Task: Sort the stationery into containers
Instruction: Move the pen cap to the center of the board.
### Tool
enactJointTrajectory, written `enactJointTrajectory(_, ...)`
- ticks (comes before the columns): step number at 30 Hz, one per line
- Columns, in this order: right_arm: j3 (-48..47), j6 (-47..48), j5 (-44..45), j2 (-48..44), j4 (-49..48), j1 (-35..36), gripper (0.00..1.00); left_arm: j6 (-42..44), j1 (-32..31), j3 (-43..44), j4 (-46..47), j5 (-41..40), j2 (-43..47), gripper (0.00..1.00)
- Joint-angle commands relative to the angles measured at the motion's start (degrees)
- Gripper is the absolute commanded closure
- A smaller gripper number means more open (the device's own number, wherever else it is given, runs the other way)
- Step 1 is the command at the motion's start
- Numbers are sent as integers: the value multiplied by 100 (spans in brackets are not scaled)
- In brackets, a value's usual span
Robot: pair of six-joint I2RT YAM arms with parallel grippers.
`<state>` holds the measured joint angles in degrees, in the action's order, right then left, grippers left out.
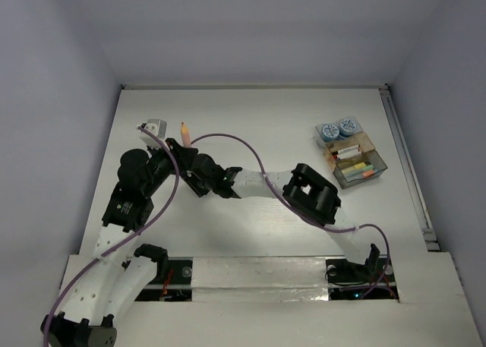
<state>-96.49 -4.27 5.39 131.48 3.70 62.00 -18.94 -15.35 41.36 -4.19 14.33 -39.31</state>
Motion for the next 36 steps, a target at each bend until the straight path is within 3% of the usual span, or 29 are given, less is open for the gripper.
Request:
enactJointTrajectory(1, 15, 120, -284, 273, 17, 23, 64, 31, 24, 179, 234, 44, 37, 100)
enactJointTrajectory(6, 918, 23, 224, -278, -282, 23, 75, 22, 24, 188, 252, 105, 29, 100)
enactJointTrajectory(13, 3123, -21, 691, -1738, -801, -91, 76, 4, 24, 179, 269, 184, 20, 100)
enactJointTrajectory(20, 4119, 111, 1236, -2522, -511, -495, 73, -13, 24, 161, 287, 237, -15, 100)
enactJointTrajectory(26, 4244, -12, 1228, -2900, -634, -698, 33, -5, 24, 161, 278, 211, 11, 100)
enactJointTrajectory(29, 4156, -161, 1105, -3163, -433, -698, 24, -5, 24, 161, 278, 228, 2, 100)
enactJointTrajectory(36, 4480, -1152, -18, -4016, -887, -628, 21, -13, 24, 161, 287, 272, 11, 100)
